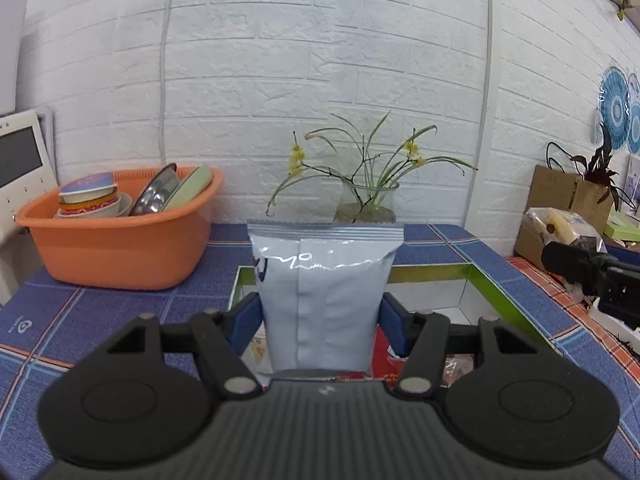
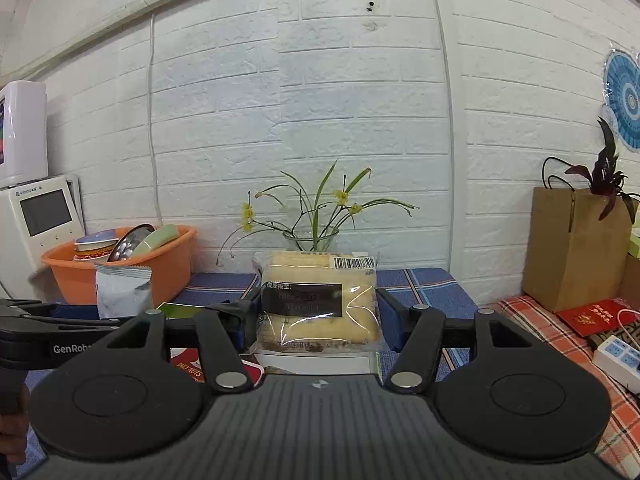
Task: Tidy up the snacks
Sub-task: 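Lift both held snacks over the green box and lower them inside, then open both grippers to release the snacks into the box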
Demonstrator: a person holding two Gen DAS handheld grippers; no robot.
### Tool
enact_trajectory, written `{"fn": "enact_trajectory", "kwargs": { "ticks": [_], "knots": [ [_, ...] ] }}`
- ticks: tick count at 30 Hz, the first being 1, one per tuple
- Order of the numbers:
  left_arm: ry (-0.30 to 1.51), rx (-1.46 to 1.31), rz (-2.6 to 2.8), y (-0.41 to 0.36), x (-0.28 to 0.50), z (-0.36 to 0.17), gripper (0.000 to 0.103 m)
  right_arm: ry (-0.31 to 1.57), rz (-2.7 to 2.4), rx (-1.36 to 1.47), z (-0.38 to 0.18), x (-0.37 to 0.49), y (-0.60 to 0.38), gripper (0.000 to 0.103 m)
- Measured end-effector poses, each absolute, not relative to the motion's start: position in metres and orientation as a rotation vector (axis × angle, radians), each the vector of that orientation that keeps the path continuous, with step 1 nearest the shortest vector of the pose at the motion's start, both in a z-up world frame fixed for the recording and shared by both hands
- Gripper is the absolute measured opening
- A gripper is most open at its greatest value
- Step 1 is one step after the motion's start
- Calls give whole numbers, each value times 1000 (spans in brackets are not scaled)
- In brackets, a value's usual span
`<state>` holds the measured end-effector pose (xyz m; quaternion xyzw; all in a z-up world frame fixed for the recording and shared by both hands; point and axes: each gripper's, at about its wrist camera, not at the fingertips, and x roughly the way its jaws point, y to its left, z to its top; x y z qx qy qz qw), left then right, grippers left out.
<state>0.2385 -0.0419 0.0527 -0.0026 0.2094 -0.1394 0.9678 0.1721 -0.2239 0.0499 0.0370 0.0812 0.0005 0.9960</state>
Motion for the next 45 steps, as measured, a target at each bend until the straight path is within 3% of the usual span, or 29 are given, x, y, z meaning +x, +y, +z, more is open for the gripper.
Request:
{"fn": "enact_trajectory", "kwargs": {
  "ticks": [8,25,33,39,40,45],
  "knots": [
    [475,-3,-313,-46,248,35,59,265,64,133,16,194,-219,96],
    [347,-33,-266,-40,232,49,59,104,-17,56,3,186,-209,99],
    [374,-19,-280,-47,239,37,60,188,-27,91,-10,201,-212,103],
    [335,-16,-268,-47,238,37,87,184,-32,129,-12,202,-217,103],
    [335,-15,-264,-47,238,38,100,175,-29,129,-11,201,-217,103],
    [336,-10,-261,-47,238,40,103,132,-19,131,-5,195,-218,103]
  ]
}}
